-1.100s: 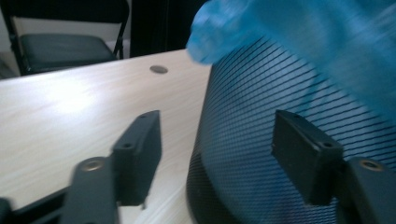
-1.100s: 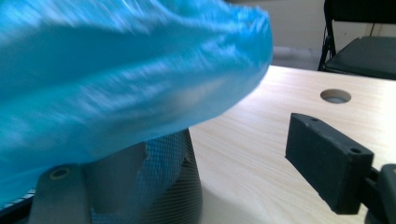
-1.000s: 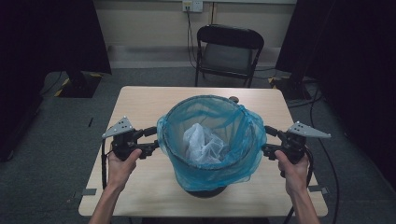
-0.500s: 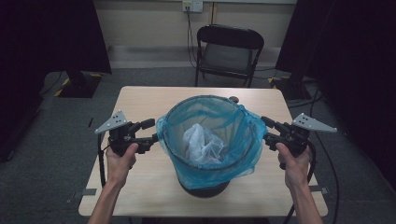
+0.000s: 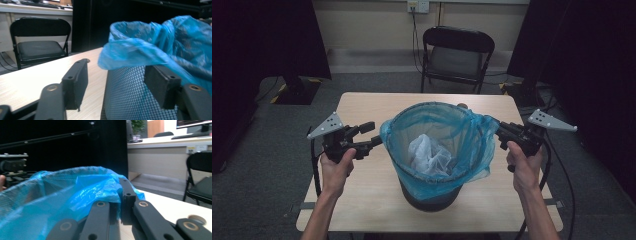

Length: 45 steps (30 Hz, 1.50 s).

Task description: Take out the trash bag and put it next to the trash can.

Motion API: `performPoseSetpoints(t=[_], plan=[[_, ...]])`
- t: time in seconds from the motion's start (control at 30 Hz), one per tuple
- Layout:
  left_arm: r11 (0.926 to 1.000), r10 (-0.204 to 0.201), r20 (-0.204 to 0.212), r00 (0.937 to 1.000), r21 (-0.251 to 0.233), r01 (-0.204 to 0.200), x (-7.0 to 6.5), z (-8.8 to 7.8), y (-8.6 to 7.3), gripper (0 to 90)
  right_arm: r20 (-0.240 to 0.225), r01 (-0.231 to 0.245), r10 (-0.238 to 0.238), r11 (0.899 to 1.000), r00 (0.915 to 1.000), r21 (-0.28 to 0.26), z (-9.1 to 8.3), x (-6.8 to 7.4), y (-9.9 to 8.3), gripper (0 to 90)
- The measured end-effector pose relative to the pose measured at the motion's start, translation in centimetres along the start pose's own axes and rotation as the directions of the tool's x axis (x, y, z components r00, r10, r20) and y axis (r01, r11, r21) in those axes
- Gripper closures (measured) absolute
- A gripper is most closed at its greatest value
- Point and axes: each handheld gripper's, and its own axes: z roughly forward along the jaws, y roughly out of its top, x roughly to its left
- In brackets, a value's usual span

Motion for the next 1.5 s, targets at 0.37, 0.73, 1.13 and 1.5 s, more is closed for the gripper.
performPoseSetpoints(t=[0.37,0.73,1.13,1.5], plan=[[0.9966,-0.045,0.061,0.9971,-0.066,0.049,-0.6,-0.5,1.5,28.4,-0.029,0.024,-0.024,1.000,0.9993,0.006,1.3,1.1,0.9,86.6],[0.9996,0.011,0.063,0.9980,-0.025,-0.009,-2.3,1.6,2.2,53.8,-0.040,0.032,-0.032,0.999,0.9987,0.004,1.3,1.5,1.2,85.5],[0.9983,0.044,0.057,0.9974,-0.040,-0.042,-3.3,2.2,3.5,90.0,-0.085,0.037,-0.037,0.999,0.9957,0.004,2.1,2.4,2.0,84.8],[0.9924,0.104,0.182,0.9778,-0.084,-0.090,-7.3,4.5,8.7,90.0,-0.166,0.060,-0.063,0.998,0.9842,-0.023,3.5,4.9,5.5,86.6]])
